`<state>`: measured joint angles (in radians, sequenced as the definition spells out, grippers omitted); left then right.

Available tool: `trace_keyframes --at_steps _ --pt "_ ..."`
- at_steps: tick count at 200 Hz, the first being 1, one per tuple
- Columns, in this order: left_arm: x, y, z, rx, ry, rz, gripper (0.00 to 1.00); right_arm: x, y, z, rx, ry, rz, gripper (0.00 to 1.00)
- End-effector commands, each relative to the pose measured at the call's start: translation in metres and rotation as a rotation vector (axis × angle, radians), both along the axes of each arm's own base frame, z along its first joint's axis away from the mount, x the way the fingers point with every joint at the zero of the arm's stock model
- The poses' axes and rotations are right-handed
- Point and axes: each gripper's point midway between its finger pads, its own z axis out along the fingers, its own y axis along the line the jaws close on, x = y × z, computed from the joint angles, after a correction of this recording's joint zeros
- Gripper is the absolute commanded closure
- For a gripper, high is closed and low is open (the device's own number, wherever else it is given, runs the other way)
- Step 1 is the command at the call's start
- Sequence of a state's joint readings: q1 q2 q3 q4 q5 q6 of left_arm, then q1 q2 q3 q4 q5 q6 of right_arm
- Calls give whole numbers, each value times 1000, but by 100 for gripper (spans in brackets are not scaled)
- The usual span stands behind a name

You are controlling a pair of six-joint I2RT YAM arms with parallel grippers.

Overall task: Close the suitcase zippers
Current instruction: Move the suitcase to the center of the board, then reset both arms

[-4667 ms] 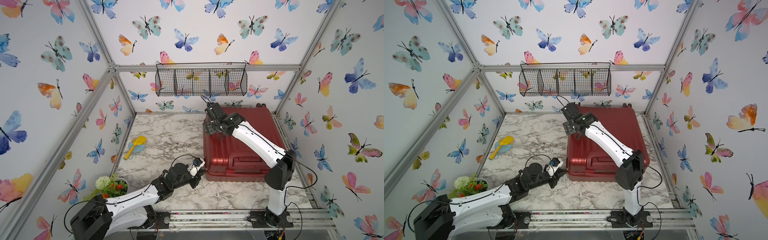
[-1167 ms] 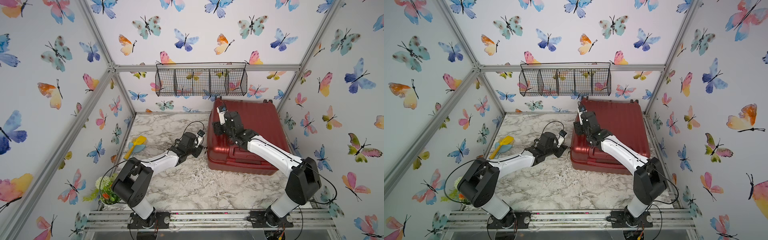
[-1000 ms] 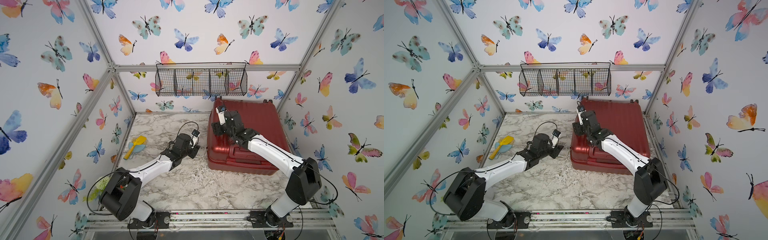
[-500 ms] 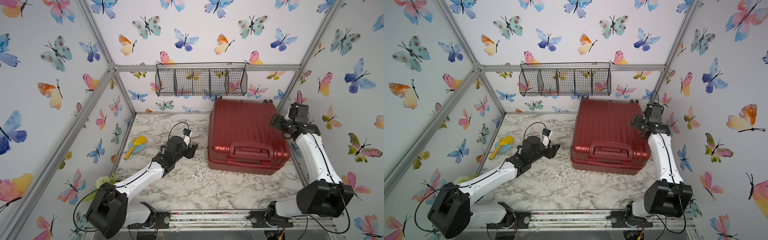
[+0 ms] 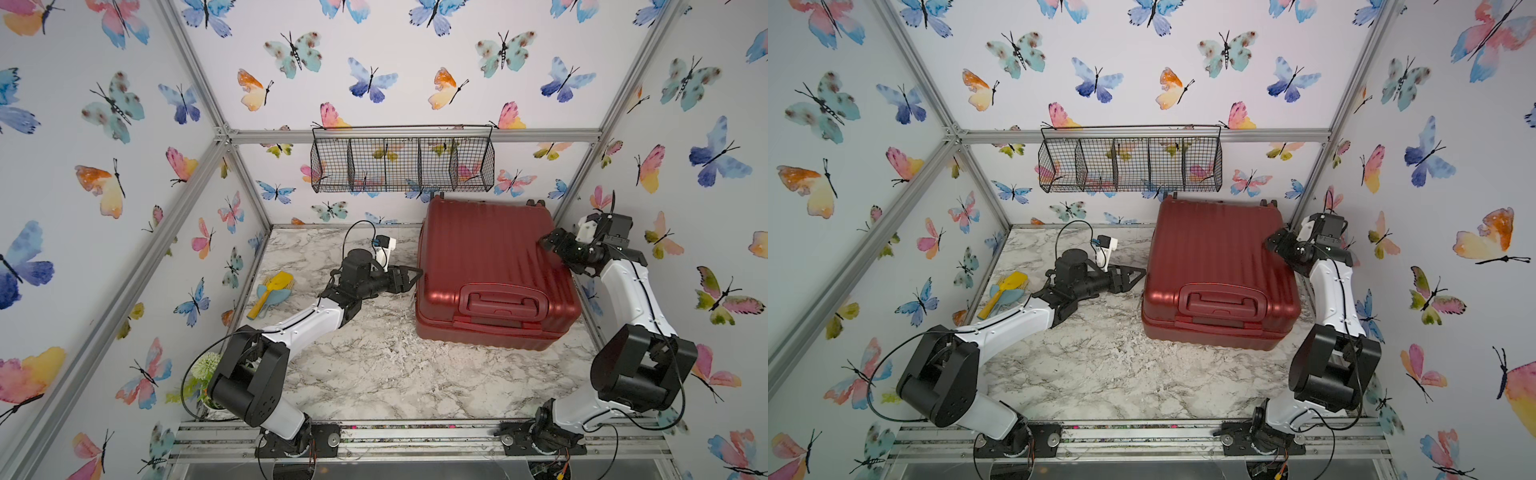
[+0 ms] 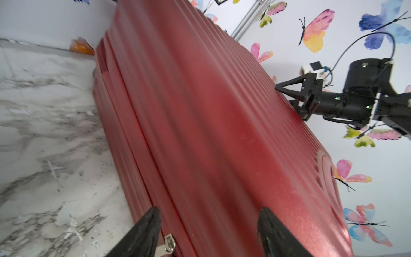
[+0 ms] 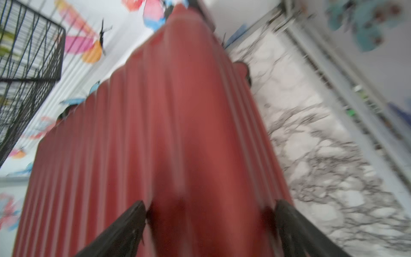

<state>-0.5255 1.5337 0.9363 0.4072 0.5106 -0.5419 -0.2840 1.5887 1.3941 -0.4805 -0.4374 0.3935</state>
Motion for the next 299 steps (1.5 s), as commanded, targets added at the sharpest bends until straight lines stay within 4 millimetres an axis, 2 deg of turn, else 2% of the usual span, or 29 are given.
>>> trace_keyframes --at_steps 1,22,51,66,74,85,93,116,131,140,152,166,176,186,209,224,240,270,299 --pt "-11 1 37 -101 -75 -41 29 -32 79 -41 289 106 247 14" --pt "-16 11 36 -101 -76 -26 29 -45 134 -56 259 145 336 14" --pt "-26 34 26 -72 -63 11 29 -52 208 -63 245 168 470 16" --pt "-36 50 24 -52 -67 29 30 -54 229 -60 222 172 510 16" --pt "-40 60 22 -34 -71 52 30 -55 233 -56 209 160 519 16" --pt "-44 75 22 -2 -77 98 30 -54 225 -48 152 137 495 15" --pt "-47 86 22 27 -90 130 30 -48 207 -44 49 113 431 14" --pt "-44 135 18 150 -134 331 30 -33 129 -29 -247 46 152 6" --pt "-37 180 15 229 -188 546 30 -27 74 -29 -364 -23 -45 3" --pt "-35 208 15 289 -240 687 29 -28 53 -30 -436 -86 -128 3" --pt "-36 248 14 364 -321 897 28 -33 35 -30 -507 -183 -212 1" --pt "-44 298 9 403 -367 1184 26 -41 25 -35 -568 -296 -262 1" --pt "-51 319 2 450 -381 1299 24 -46 20 -43 -610 -349 -282 1" --pt "-55 334 -7 502 -390 1382 22 -50 17 -59 -624 -341 -297 1" --pt "-52 351 -39 616 -353 1413 17 -51 22 -95 -614 -325 -255 4" --pt "-49 354 -57 583 -346 1359 16 -50 24 -86 -628 -373 -245 5" --pt "-46 351 -66 482 -365 1288 15 -55 30 -78 -667 -463 -204 5" --pt "-39 344 -73 472 -407 1203 14 -69 32 -100 -661 -431 -176 6" --pt "-29 343 -84 494 -404 1168 8 -75 34 -108 -661 -469 -166 6"
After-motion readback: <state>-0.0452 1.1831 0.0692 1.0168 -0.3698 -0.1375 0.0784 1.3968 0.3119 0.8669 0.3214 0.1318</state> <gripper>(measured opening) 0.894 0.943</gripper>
